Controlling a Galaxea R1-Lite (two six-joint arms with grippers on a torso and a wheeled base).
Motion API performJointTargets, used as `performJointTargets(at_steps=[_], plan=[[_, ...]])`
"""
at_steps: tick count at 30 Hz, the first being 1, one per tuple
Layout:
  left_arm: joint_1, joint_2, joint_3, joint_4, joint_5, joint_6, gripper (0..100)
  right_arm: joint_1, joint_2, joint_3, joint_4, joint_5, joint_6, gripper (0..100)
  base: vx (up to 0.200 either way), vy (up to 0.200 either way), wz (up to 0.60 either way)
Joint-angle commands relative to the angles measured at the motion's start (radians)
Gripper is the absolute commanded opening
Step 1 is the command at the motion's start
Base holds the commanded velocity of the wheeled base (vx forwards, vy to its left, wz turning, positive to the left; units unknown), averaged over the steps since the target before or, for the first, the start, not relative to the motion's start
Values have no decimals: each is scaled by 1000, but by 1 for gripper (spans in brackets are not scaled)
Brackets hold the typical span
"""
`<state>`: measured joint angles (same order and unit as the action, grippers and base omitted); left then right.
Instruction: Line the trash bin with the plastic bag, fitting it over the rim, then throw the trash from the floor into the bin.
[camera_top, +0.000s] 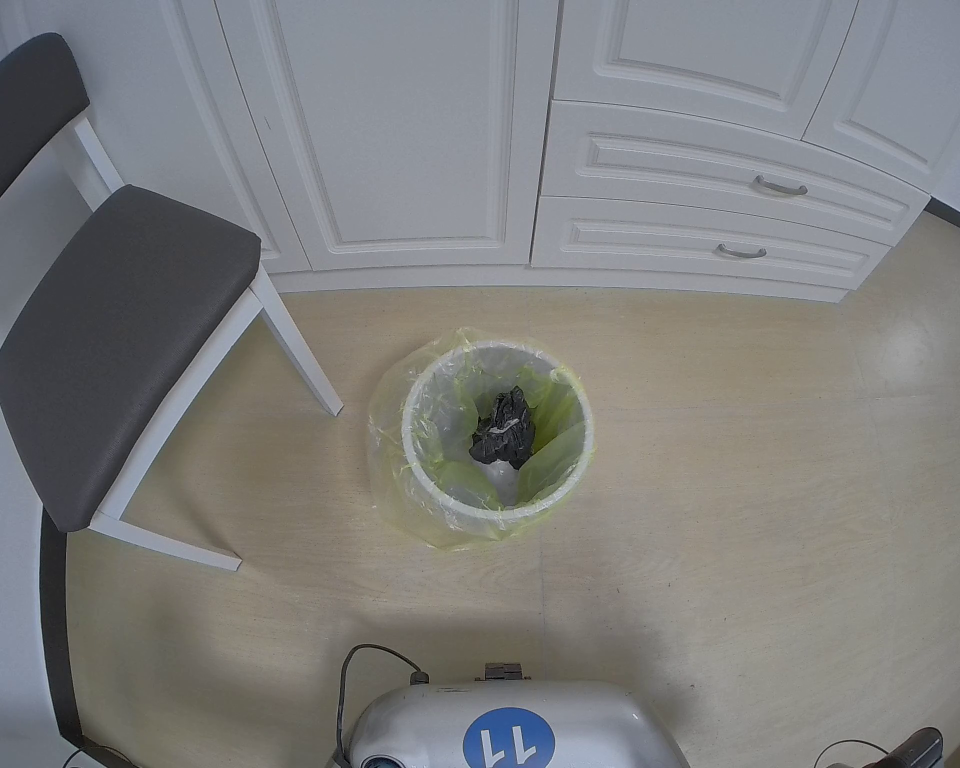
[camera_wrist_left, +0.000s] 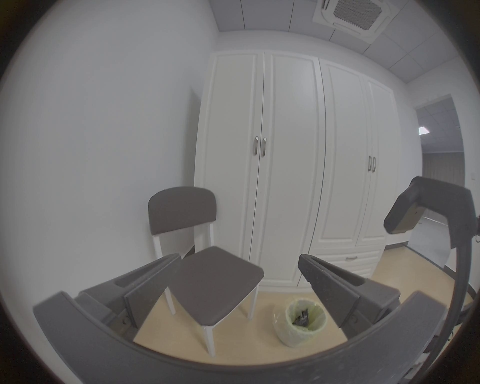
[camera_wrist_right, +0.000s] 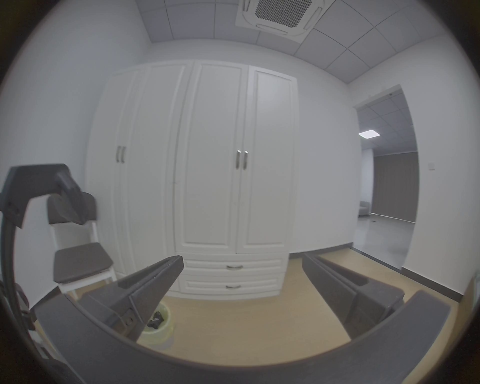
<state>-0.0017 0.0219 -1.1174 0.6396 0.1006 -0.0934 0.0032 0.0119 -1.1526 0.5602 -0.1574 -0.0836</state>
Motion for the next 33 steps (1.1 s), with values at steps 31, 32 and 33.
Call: performJointTargets(at_steps=[31, 32, 33], plan=[[-1, -20, 1116, -759, -41, 23, 100, 0, -12, 896, -910, -42, 292, 100, 0, 0, 0], [-1, -20, 1116, -701, -41, 17, 100, 0, -12, 932, -928, -42, 292, 100, 0, 0, 0], [-1, -20, 1116, -695, -41, 15, 100, 0, -12, 938, -930, -42, 292, 100, 0, 0, 0]])
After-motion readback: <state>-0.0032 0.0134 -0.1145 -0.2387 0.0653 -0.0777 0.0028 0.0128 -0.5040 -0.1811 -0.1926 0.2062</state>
